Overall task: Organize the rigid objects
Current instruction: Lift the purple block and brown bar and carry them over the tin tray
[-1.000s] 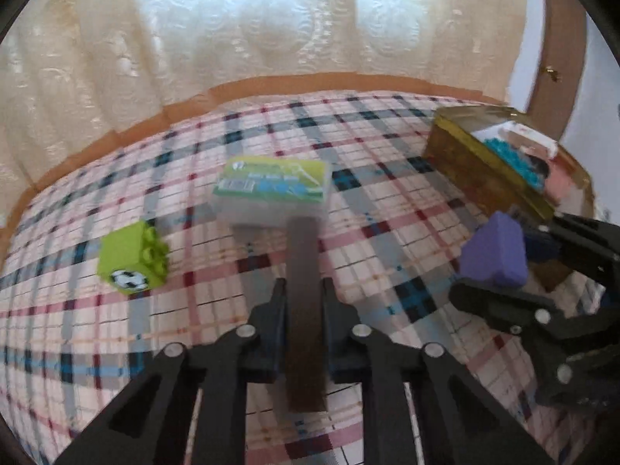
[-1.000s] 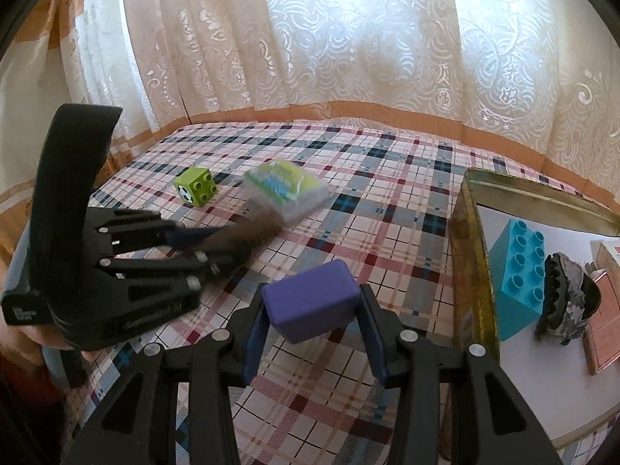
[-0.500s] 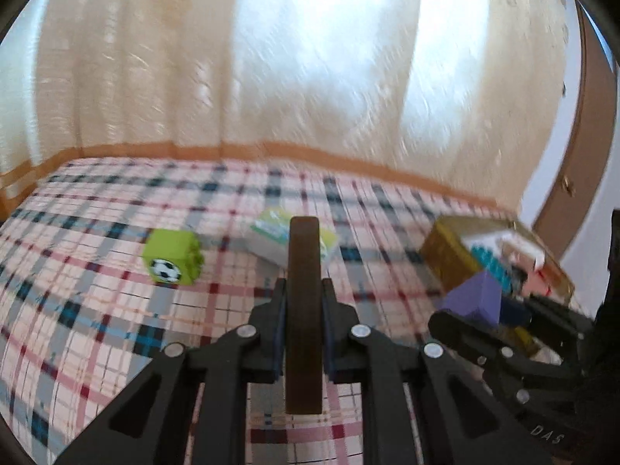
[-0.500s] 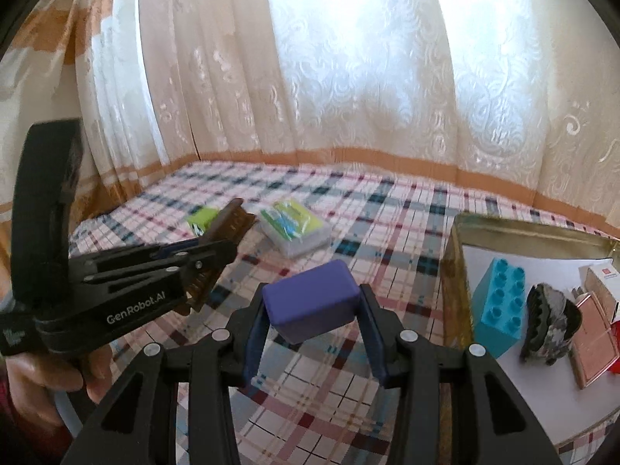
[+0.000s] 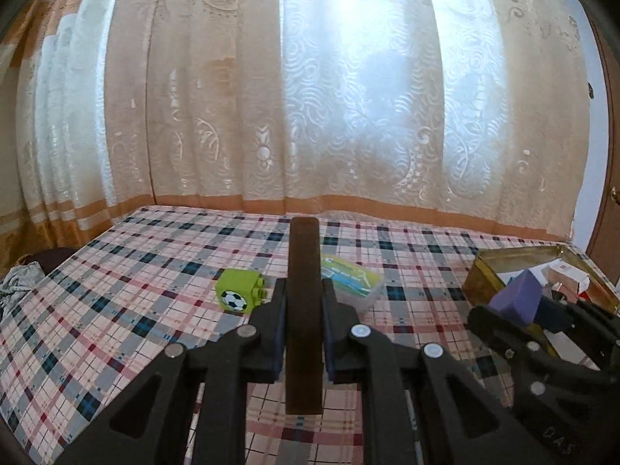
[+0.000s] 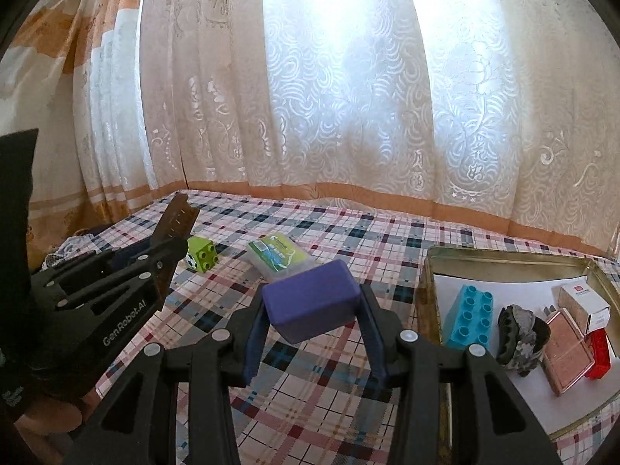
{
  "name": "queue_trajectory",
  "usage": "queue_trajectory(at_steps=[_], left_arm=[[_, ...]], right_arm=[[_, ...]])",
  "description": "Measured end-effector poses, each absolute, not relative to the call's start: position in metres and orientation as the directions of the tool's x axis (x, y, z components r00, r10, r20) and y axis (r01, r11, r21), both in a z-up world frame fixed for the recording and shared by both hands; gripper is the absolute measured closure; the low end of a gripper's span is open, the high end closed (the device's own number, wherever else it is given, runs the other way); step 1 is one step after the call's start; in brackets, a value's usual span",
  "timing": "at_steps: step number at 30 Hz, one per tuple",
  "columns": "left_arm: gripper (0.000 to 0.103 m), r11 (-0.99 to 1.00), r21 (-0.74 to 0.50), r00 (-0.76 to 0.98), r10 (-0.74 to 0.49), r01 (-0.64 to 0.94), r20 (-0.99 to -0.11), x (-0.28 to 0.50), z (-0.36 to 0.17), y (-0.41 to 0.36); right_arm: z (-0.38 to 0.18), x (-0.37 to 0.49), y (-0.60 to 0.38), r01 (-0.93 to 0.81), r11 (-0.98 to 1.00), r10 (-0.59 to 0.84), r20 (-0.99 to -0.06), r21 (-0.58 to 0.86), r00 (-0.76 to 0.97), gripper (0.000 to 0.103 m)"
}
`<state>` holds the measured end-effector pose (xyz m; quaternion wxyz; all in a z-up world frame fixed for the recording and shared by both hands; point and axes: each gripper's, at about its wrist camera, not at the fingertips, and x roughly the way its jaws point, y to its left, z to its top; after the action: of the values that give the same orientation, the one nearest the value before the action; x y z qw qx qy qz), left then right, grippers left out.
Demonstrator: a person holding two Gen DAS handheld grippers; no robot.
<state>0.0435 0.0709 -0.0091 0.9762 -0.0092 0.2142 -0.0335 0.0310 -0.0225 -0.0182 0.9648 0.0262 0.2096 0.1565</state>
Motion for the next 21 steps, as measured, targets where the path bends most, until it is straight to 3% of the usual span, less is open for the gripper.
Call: queue_trajectory(at_steps=[21], left_arm=[[0.089, 0.988, -0.132, 0.902, -0.122, 0.073, -0.414, 0.03, -0.011, 0.057]], right_arm=[[-0.008, 0.02, -0.047, -0.322, 0.925, 0.374, -0.335, 0.2, 0.865, 0.056]])
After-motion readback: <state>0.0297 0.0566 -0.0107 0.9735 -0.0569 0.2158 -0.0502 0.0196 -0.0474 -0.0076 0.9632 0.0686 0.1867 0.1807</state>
